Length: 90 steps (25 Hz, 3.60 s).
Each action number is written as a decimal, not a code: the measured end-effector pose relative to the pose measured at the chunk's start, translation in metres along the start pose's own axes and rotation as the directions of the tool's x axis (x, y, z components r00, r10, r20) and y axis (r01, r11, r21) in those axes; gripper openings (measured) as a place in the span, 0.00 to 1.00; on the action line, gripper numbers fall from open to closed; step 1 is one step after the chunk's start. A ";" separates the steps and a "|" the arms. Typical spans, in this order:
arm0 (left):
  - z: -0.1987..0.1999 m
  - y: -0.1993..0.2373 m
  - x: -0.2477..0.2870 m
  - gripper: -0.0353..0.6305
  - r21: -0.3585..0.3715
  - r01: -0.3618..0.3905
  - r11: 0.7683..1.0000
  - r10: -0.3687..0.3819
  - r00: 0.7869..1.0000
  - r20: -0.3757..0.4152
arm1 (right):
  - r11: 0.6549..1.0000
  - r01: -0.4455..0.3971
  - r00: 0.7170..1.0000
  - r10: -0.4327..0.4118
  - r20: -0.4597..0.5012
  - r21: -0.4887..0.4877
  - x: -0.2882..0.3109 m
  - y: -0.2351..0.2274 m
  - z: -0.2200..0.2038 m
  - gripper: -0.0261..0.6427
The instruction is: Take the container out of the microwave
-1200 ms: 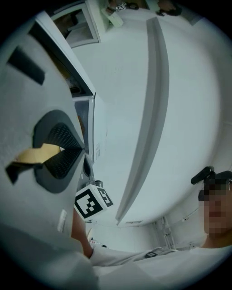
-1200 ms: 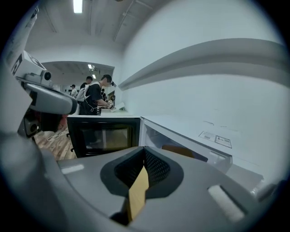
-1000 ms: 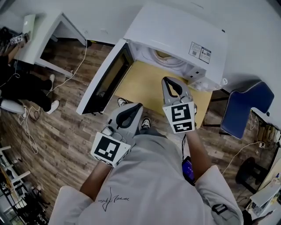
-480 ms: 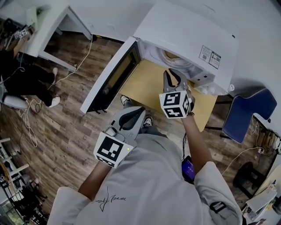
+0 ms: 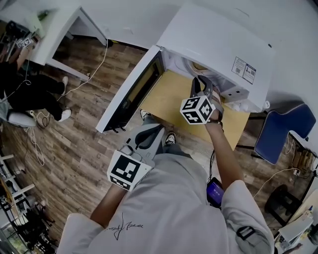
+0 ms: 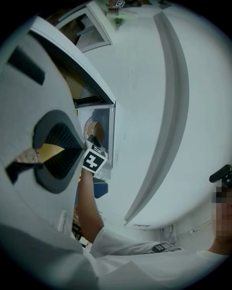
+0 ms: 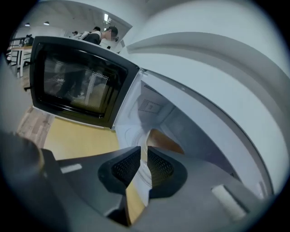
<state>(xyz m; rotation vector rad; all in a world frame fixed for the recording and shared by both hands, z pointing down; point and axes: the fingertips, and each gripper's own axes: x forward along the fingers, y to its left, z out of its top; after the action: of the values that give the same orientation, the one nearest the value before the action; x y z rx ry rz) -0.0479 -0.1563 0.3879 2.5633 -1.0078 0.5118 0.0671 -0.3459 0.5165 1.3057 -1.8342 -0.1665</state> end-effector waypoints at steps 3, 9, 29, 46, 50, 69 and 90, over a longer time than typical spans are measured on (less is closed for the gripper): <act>-0.002 0.006 -0.001 0.05 -0.006 -0.010 1.000 0.010 1.000 -0.005 | 0.998 0.014 0.999 -0.016 -0.028 -0.054 0.014 -0.001 -0.001 0.16; -0.009 0.016 -0.003 0.05 -0.010 -0.033 0.999 0.033 0.999 -0.030 | 0.988 0.027 0.995 -0.041 -0.088 -0.154 0.042 -0.001 -0.009 0.18; -0.021 0.023 0.003 0.05 0.125 -0.008 0.992 0.021 0.994 -0.104 | 0.919 0.066 0.982 -0.129 -0.138 -0.388 0.072 -0.002 -0.014 0.13; -0.022 0.000 0.007 0.05 0.159 0.019 0.987 -0.006 0.997 -0.081 | 0.962 0.035 0.986 -0.077 -0.147 -0.271 0.042 -0.006 -0.021 0.13; -0.021 -0.004 0.008 0.05 0.159 0.011 0.987 0.001 0.998 -0.070 | 0.965 0.024 0.989 -0.061 -0.136 -0.262 0.035 -0.002 -0.021 0.13; -0.015 0.004 -0.012 0.06 0.050 -0.059 0.997 0.059 0.998 -0.002 | 0.992 -0.056 0.996 0.048 -0.073 -0.111 -0.021 0.011 -0.007 0.13; -0.010 0.013 -0.011 0.06 0.029 -0.102 0.994 0.101 0.994 0.046 | 0.967 -0.215 0.976 0.211 0.042 0.134 -0.094 0.023 -0.002 0.13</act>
<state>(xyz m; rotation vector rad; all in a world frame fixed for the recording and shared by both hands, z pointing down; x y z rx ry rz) -0.0670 -0.1548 0.3936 2.5717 -1.1596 0.5029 0.0602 -0.2577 0.4782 1.1925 -2.0252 0.0599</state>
